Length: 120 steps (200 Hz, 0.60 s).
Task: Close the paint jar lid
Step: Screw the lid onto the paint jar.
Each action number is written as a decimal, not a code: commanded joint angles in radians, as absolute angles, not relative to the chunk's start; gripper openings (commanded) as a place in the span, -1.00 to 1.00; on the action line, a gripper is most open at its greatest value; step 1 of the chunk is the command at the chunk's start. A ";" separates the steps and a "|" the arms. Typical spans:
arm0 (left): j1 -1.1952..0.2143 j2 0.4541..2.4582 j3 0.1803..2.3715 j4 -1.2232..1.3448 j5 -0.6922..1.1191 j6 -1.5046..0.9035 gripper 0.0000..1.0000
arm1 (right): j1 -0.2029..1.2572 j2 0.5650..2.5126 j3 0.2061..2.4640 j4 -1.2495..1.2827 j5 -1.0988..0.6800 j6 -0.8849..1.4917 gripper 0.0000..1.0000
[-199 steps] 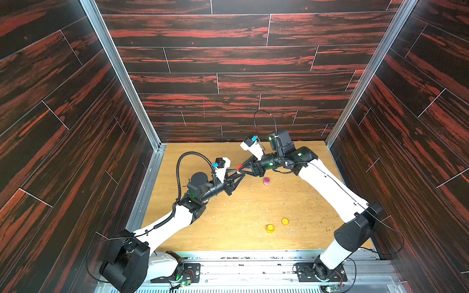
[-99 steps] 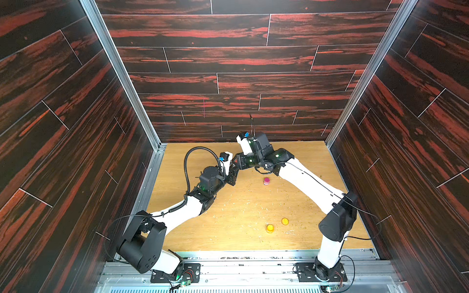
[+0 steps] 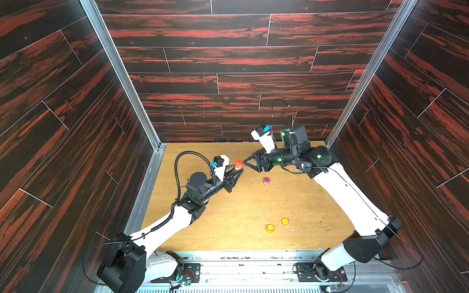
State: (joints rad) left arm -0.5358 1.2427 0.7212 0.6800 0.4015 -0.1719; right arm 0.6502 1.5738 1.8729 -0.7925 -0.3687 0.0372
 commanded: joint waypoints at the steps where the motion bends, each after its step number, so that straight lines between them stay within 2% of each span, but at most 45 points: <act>1: -0.531 1.221 0.720 0.703 0.499 -0.208 -0.66 | 0.648 1.603 1.896 -0.881 -0.461 -0.101 0.30; 36: -0.529 1.219 0.736 0.713 0.543 -0.241 -0.66 | 0.644 1.619 1.881 -0.882 -0.510 -0.200 0.28; 120: -0.529 1.222 0.739 0.717 0.567 -0.257 -0.66 | 0.644 1.672 1.882 -0.874 -0.508 -0.227 0.12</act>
